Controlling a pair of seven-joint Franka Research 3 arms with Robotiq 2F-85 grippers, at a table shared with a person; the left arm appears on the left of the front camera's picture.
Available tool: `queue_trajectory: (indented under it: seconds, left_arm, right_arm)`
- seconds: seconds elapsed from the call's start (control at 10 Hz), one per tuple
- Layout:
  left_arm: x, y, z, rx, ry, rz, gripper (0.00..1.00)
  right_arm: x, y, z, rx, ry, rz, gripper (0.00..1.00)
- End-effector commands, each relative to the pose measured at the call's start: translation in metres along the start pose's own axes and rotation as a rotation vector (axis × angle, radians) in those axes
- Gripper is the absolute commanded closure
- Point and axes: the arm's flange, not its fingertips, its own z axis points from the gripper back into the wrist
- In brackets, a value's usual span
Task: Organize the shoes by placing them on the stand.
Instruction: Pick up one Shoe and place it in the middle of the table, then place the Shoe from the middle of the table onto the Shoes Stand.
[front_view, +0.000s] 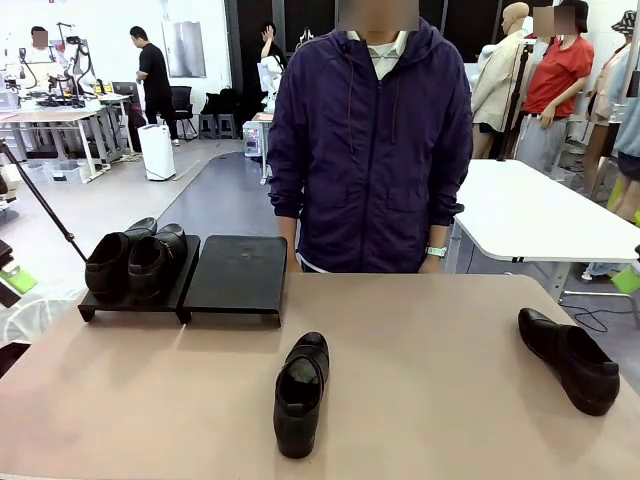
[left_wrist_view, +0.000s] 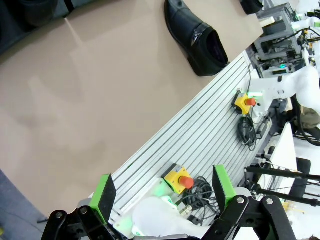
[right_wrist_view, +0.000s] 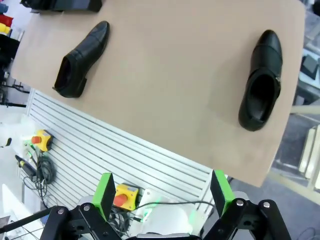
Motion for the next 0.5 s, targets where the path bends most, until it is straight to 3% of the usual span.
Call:
queue_trajectory:
  seconds: [0.0, 0.4]
  left_arm:
    - [-0.001, -0.001, 0.0019, 0.0, 0.01, 0.007, 0.0]
    - [0.0, 0.0, 0.0, 0.0, 0.0, 0.0, 0.0]
  right_arm:
    - [-0.0003, -0.0016, 0.0029, 0.013, 0.001, -0.002, 0.0]
    - [-0.0003, -0.0016, 0.0029, 0.013, 0.001, -0.002, 0.0]
